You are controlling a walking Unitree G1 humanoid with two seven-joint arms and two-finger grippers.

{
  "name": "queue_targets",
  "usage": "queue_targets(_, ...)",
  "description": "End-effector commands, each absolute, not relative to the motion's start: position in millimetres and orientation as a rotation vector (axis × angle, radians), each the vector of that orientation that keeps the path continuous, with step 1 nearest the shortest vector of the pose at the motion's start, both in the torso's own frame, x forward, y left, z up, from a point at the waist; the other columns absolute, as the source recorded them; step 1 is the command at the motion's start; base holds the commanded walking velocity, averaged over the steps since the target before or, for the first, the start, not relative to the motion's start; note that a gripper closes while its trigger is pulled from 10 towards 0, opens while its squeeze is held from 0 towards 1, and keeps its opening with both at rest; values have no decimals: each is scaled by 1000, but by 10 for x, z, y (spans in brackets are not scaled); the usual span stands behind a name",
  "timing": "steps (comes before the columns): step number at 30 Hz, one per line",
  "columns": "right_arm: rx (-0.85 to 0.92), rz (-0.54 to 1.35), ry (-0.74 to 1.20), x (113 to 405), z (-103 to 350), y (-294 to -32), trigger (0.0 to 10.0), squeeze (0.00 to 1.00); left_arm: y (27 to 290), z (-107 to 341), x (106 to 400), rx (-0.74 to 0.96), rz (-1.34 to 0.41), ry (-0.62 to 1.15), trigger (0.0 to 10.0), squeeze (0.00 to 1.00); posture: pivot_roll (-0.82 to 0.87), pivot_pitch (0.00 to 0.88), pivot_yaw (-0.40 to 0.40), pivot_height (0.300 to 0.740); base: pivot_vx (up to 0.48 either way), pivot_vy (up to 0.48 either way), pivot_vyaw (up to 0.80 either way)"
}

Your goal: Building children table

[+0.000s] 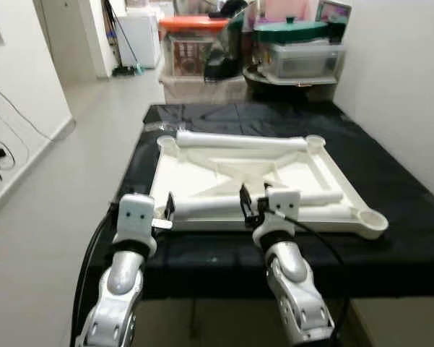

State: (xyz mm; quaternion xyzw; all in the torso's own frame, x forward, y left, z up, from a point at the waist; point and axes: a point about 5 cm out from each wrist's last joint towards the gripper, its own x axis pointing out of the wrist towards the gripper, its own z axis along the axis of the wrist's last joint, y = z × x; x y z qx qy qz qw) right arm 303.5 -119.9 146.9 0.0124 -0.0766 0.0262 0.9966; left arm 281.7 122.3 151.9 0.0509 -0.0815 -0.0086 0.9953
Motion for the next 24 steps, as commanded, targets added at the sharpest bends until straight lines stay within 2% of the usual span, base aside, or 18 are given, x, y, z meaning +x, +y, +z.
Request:
queue_targets(1,29,64,-170,3036,1494,-1141,10000,0,1316,1517,2834,118,10,-157,10000,0,65,0,-22,740,270,0,0)
queue_targets(5,28,57,-177,3037,1507,-1148,10000,0,1313,1538,2853,119,-7,-166,10000,0,66,0,-18,740,273,0,0)
queue_targets(12,28,36,-186,3046,1536,-1180,10000,0,1323,1663,3014,103,-122,-143,10000,0,69,0,-12,740,0,0,0)
queue_targets(14,31,27,-191,3058,1559,-1203,10000,0,1331,1745,3166,204,-220,-126,10000,0,70,0,-7,740,0,0,0)
queue_targets(16,31,27,-191,3058,1559,-1203,10000,0,1331,1745,3166,204,-220,-126,10000,0,70,0,-7,740,0,0,0)
queue_targets(19,36,12,-207,3084,1619,-1239,10000,0,1375,1910,3387,307,-365,-104,10000,0,77,0,6,740,0,0,0)
queue_targets(22,39,2,-214,3094,1653,-1261,10000,0,1378,2000,3464,348,-463,-98,10000,0,87,0,19,740,0,0,0)
queue_targets(23,40,-11,-220,3100,1682,-1282,10000,0,1383,2093,3530,392,-547,-95,10000,1000,96,0,22,740,0,0,0)
queue_targets(24,40,-19,-223,3102,1697,-1294,10000,0,1386,2148,3563,417,-596,-92,10000,1000,96,0,22,740,0,0,0)
